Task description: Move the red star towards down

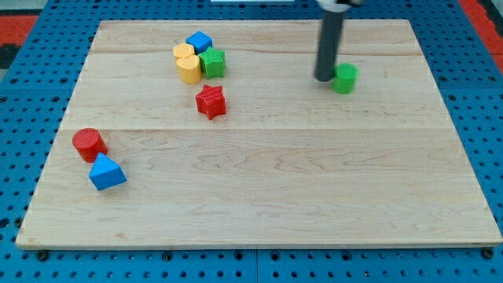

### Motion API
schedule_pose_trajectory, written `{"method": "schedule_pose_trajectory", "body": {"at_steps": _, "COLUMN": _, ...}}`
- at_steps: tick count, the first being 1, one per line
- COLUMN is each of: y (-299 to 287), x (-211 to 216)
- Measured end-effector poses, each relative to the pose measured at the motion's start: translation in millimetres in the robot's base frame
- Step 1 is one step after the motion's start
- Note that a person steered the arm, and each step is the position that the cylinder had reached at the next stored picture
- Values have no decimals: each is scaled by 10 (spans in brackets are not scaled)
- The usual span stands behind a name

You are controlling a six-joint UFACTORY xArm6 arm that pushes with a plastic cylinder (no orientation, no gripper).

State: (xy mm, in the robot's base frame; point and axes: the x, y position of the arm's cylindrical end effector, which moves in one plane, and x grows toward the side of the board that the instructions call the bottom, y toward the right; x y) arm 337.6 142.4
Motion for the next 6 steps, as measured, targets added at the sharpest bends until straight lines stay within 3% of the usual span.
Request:
{"method": "schedule_pose_trajectory", "body": {"at_steps": 1, "y": -352, "x": 47}}
{"method": "schedule_pose_trajectory", "body": {"at_steps": 2, "y": -1323, "x": 32}}
{"method": "schedule_pose_trajectory", "body": {"at_steps": 3, "y": -1869, "x": 103}}
{"method": "schedule_pose_trajectory", "body": {"at_steps": 4, "y": -2269, "x": 397}}
{"method": "schedule_pose_trajectory", "body": {"at_steps": 5, "y": -1949, "x": 911}}
{"method": "schedule_pose_trajectory", "body": {"at_steps": 6, "y": -1808, "x": 934}}
